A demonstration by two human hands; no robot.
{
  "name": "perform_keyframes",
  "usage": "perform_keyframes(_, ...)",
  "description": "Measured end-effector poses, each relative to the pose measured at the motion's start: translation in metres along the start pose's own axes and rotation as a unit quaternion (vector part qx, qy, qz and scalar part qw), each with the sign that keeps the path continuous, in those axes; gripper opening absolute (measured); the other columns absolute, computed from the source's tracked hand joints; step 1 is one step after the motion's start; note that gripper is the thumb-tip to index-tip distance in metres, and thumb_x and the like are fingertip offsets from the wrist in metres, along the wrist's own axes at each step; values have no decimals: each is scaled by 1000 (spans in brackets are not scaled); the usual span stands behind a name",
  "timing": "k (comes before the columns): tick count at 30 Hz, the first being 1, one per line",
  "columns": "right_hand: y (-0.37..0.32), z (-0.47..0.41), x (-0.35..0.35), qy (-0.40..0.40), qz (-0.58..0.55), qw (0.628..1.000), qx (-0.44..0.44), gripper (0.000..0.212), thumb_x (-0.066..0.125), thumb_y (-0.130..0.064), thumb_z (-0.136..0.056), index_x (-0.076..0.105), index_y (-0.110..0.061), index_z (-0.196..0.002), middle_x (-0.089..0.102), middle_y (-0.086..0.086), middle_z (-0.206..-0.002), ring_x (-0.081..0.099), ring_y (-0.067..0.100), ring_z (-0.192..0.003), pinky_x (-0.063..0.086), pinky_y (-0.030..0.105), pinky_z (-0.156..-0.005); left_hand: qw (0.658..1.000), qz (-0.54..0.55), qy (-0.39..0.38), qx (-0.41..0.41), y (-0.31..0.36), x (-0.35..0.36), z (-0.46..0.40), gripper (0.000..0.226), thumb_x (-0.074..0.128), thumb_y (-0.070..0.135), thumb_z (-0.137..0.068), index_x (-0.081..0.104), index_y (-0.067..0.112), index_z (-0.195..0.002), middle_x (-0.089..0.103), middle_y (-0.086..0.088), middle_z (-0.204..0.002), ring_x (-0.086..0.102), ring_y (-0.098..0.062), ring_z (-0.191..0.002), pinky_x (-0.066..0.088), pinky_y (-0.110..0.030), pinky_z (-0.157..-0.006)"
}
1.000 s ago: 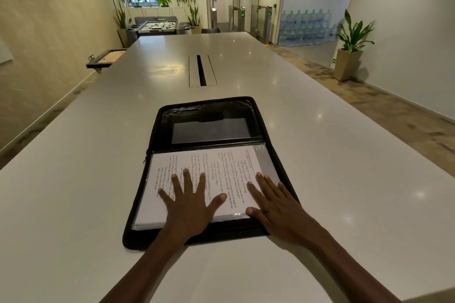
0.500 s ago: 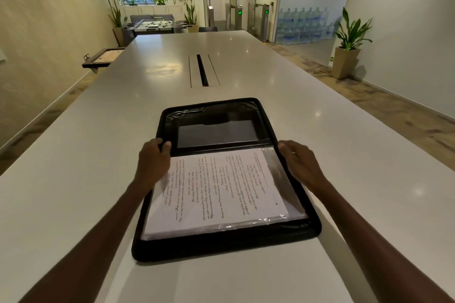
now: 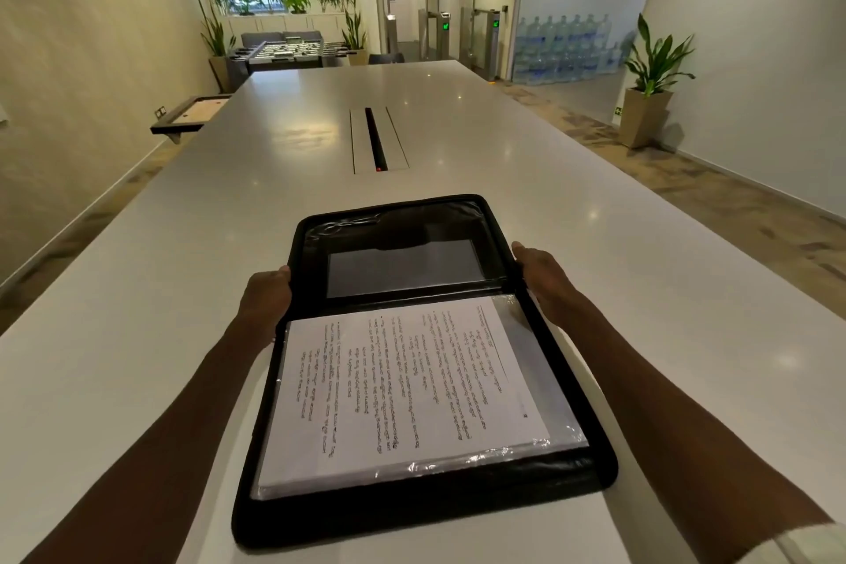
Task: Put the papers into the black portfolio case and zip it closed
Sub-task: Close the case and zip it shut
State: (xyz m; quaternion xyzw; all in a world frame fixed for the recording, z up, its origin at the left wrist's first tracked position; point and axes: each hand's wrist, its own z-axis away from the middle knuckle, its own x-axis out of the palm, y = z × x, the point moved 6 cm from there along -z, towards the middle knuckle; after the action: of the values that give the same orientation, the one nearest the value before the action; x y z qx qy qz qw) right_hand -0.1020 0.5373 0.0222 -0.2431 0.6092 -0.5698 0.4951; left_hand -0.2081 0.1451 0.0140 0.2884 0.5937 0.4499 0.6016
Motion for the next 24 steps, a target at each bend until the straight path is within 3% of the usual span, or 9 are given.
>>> perform_keyframes(3,1,-9,1,-9,-26,999,20,45,39,-46,-99,62,-13,-80,61,8,-79,61,25,-81,46,30,-67,1000,19,-3,-6,1,-2,-6,32,42,24,-97,50,15,-67,52,-8,-72,53,-27,-74,44,-36,-65)
perform_keyframes(6,0,-12,-1,-13,-73,997,33,33,44,-45,-99,63,-21,-87,66,12,-97,63,23,-93,50,36,-84,998,50,-18,-18,4,-4,-8,24,44,31,-95,51,24,-73,54,1,-77,55,-25,-87,51,-45,-86)
perform_keyframes(11,-6,-15,-9,-23,-135,990,27,28,44,-40,-101,57,-19,-90,63,3,-93,62,16,-90,45,30,-85,996,85,-3,-21,15,-8,-8,32,46,27,-93,50,9,-67,51,-9,-68,52,-26,-76,40,-39,-69)
perform_keyframes(14,-17,-14,-14,-31,-149,988,7,32,42,-38,-102,58,-11,-106,64,6,-92,62,19,-88,46,31,-83,997,75,-2,3,25,-13,-8,29,44,20,-95,51,13,-68,53,-7,-71,54,-25,-74,43,-36,-66)
perform_keyframes(16,-27,-10,-17,-33,-157,987,-4,31,42,-37,-102,61,-12,-98,64,7,-93,62,19,-87,47,30,-80,998,59,-4,28,34,-17,-5,28,43,13,-96,51,15,-69,55,-7,-74,57,-25,-75,46,-34,-64)
perform_keyframes(21,-55,10,-22,-29,-138,989,-53,26,38,-35,-104,58,-27,-88,63,0,-102,59,21,-103,46,33,-93,989,145,16,32,53,-35,8,23,47,23,-86,59,11,-71,61,-16,-88,60,-29,-86,45,-40,-75)
perform_keyframes(24,-67,25,-25,-23,-130,988,-84,30,34,-40,-104,60,-24,-106,61,1,-116,56,19,-109,43,33,-98,983,173,18,54,66,-42,23,24,48,30,-87,63,12,-77,62,-13,-89,61,-27,-85,45,-39,-73)
